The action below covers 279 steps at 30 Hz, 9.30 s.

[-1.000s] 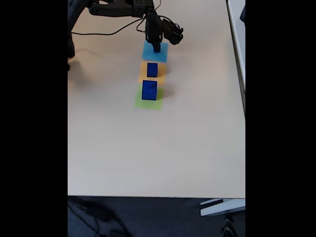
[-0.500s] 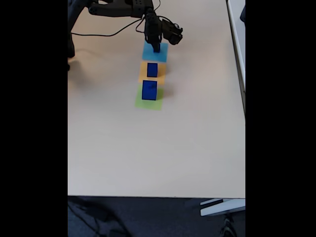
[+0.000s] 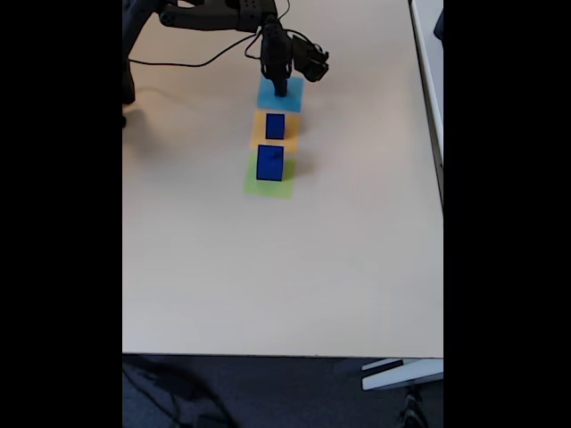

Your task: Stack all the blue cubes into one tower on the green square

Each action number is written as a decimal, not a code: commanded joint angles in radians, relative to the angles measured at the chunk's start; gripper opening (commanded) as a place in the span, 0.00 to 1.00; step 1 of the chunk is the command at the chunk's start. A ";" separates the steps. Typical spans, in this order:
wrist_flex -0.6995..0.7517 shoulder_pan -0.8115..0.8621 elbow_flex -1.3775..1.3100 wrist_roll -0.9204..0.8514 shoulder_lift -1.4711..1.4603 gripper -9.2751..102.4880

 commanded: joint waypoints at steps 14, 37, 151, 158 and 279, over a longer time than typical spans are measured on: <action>0.055 0.043 -0.110 -0.095 0.199 0.34; 0.040 0.318 0.043 -0.402 0.437 0.34; 0.052 0.531 0.029 -0.626 0.270 0.08; 0.160 0.449 -0.087 -0.523 0.302 0.08; 0.034 0.029 -0.020 -0.034 0.118 0.15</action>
